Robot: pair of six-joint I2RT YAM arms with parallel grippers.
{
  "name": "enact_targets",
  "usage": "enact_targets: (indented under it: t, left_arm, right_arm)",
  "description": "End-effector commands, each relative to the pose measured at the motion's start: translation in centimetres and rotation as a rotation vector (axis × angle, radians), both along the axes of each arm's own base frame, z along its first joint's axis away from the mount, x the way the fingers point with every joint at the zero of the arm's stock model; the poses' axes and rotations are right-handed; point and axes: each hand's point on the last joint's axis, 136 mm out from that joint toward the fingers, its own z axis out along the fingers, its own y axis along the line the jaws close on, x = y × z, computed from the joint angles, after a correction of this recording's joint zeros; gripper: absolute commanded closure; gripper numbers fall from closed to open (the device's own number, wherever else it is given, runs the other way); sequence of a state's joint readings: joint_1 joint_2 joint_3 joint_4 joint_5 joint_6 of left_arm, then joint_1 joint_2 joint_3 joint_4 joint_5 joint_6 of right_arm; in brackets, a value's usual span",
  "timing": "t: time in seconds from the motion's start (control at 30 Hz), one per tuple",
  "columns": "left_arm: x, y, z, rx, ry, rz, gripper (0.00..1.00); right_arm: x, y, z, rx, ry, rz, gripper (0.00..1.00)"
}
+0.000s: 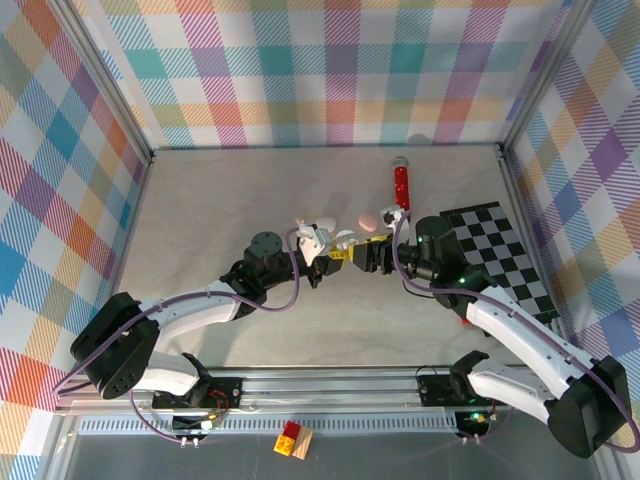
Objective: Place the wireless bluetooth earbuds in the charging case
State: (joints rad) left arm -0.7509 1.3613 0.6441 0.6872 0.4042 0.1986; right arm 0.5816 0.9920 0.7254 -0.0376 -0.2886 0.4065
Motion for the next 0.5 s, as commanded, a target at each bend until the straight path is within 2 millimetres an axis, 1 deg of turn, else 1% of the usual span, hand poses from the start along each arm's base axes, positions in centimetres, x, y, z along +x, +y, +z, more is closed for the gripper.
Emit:
enact_targets:
  t: [0.0,0.13,0.27,0.47]
  left_arm:
    - [-0.1,-0.3,1.6,-0.042,-0.04,-0.028,0.88]
    - [-0.3,-0.3,1.5,-0.039,-0.037,-0.035,0.88]
    - [-0.3,-0.3,1.5,-0.039,-0.036,-0.038,0.88]
    - [-0.5,-0.5,1.4,-0.041,-0.035,-0.053,0.88]
  right_arm:
    - [0.4,-0.2,1.2,0.014,-0.048,-0.015,0.42]
    - [0.2,0.4,1.8,0.036,-0.05,0.022,0.42]
    - [0.0,1.2,1.7,0.054,-0.036,0.066,0.41]
    - [0.4,1.4,1.7,0.069,-0.029,0.053,0.4]
